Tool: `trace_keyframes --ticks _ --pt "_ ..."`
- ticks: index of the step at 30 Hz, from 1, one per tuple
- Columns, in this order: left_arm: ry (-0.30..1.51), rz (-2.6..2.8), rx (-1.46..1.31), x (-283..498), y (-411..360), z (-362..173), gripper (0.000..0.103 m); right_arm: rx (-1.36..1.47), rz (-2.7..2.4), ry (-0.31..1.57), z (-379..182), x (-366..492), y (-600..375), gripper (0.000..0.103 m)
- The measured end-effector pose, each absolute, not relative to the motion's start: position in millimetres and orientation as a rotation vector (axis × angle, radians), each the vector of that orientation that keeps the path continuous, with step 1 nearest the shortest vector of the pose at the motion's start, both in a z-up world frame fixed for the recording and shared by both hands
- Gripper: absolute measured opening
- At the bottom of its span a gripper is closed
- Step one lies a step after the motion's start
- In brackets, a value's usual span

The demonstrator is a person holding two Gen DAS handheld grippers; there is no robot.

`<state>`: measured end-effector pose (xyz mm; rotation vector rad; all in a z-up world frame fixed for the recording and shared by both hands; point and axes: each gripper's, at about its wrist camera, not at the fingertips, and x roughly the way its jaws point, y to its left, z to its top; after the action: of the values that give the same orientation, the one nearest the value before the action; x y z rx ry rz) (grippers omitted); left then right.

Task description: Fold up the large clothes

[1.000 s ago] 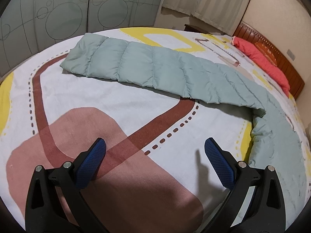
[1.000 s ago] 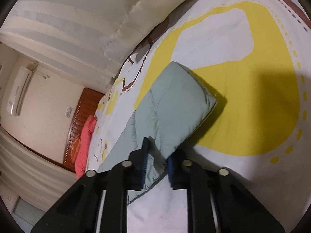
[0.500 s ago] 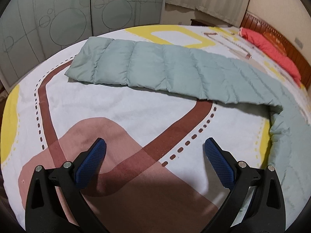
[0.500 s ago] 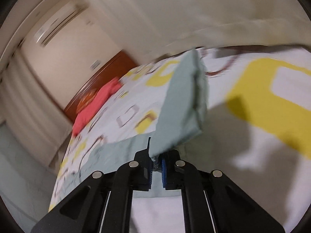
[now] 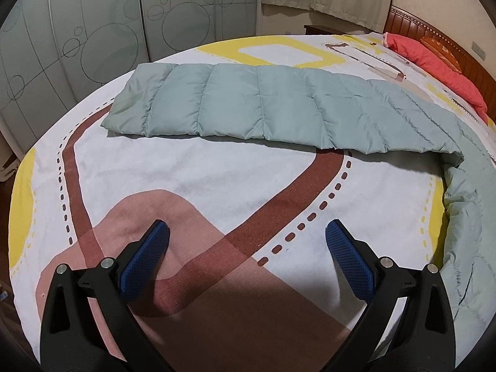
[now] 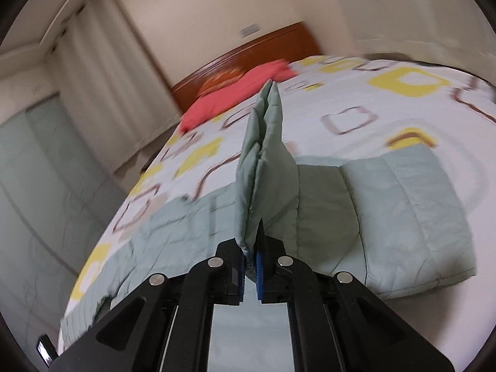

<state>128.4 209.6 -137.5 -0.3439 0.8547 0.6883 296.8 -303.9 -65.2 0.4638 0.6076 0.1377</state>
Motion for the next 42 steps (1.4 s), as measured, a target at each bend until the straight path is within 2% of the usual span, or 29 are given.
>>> trace_keyframes --ticks 11,19,20,22,23,24,30,34,38,42 --pt "0.851 0.69 -0.339 129 209 -138 0.101 0.311 0.361 0.79 -97 339 -194 0.005" --pt "0.852 0.691 -0.338 129 209 -138 0.101 0.175 0.426 0.949 -130 342 -159 0.008" --pt "0.851 0.691 -0.338 129 209 -138 0.101 0.18 0.432 0.953 -131 344 -159 0.013" --pt "0.852 0.692 -0.337 129 209 -139 0.101 0.196 0.459 0.956 -133 343 -152 0.028" --pt "0.852 0.691 -0.338 129 209 -139 0.101 0.204 0.476 0.956 -132 343 -152 0.046" --pt "0.851 0.691 -0.338 129 209 -139 0.101 0.213 0.496 0.952 -129 342 -152 0.057" --pt "0.851 0.692 -0.337 129 209 -139 0.101 0.249 0.459 0.852 -100 324 -188 0.057" --pt "0.851 0.693 -0.335 129 209 -139 0.101 0.31 0.244 0.798 -90 319 -271 0.05" --pt "0.852 0.692 -0.336 129 209 -139 0.101 0.288 0.044 0.839 -108 317 -324 0.047" --pt "0.852 0.692 -0.336 129 209 -139 0.101 0.248 0.003 0.924 -147 323 -332 0.047"
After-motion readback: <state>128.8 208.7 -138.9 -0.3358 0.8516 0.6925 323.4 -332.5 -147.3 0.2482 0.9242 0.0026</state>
